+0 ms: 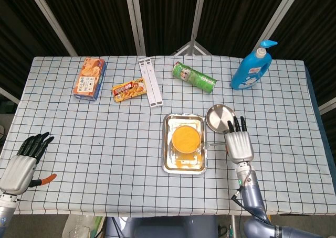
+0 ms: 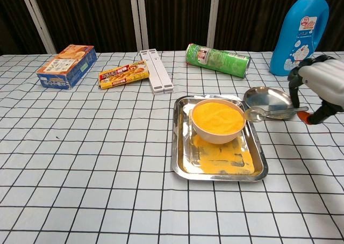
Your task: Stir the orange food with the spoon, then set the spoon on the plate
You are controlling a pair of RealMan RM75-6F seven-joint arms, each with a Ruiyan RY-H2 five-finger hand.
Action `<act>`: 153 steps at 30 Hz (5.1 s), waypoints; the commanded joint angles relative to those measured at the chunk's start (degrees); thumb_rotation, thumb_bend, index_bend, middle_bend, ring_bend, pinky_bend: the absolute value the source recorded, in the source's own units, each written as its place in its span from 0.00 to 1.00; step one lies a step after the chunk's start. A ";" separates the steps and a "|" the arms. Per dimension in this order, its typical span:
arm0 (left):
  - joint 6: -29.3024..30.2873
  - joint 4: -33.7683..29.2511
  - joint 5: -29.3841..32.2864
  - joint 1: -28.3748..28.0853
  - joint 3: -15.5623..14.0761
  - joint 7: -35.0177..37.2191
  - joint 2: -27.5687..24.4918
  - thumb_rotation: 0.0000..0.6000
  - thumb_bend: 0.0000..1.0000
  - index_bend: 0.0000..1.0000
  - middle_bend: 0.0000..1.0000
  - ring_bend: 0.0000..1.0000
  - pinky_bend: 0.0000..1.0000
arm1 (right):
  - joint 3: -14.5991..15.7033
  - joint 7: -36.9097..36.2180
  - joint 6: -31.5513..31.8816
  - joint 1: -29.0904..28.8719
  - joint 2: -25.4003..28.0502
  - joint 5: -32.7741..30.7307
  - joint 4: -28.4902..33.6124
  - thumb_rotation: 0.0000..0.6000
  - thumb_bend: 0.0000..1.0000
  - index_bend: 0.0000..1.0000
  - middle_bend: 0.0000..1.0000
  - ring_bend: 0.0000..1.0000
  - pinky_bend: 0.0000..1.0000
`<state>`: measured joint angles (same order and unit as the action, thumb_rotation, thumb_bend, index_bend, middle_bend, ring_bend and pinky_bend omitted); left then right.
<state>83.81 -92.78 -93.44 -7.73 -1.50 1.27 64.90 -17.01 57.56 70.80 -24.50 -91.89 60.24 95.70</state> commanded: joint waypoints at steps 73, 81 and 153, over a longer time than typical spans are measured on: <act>-1.16 -0.36 0.20 -0.89 -0.30 0.57 -0.15 1.00 0.00 0.00 0.00 0.00 0.00 | 7.97 2.80 8.42 -8.97 -1.49 -11.04 5.08 1.00 0.45 0.27 0.17 0.05 0.00; -1.12 -0.36 0.10 -0.90 -0.36 0.65 -0.21 1.00 0.00 0.00 0.00 0.00 0.00 | 8.63 3.14 8.79 -9.24 -1.48 -11.55 5.78 1.00 0.45 0.31 0.17 0.05 0.00; -3.78 -1.37 1.48 -1.92 -0.65 2.52 -1.17 1.00 0.00 0.00 0.00 0.00 0.00 | 5.56 -1.97 3.97 -14.48 -6.60 -11.94 -4.81 1.00 0.48 0.46 0.40 0.24 0.00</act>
<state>80.03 -94.15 -91.96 -9.65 -2.16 3.79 63.73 -11.45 55.64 74.76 -38.97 -98.46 48.32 90.94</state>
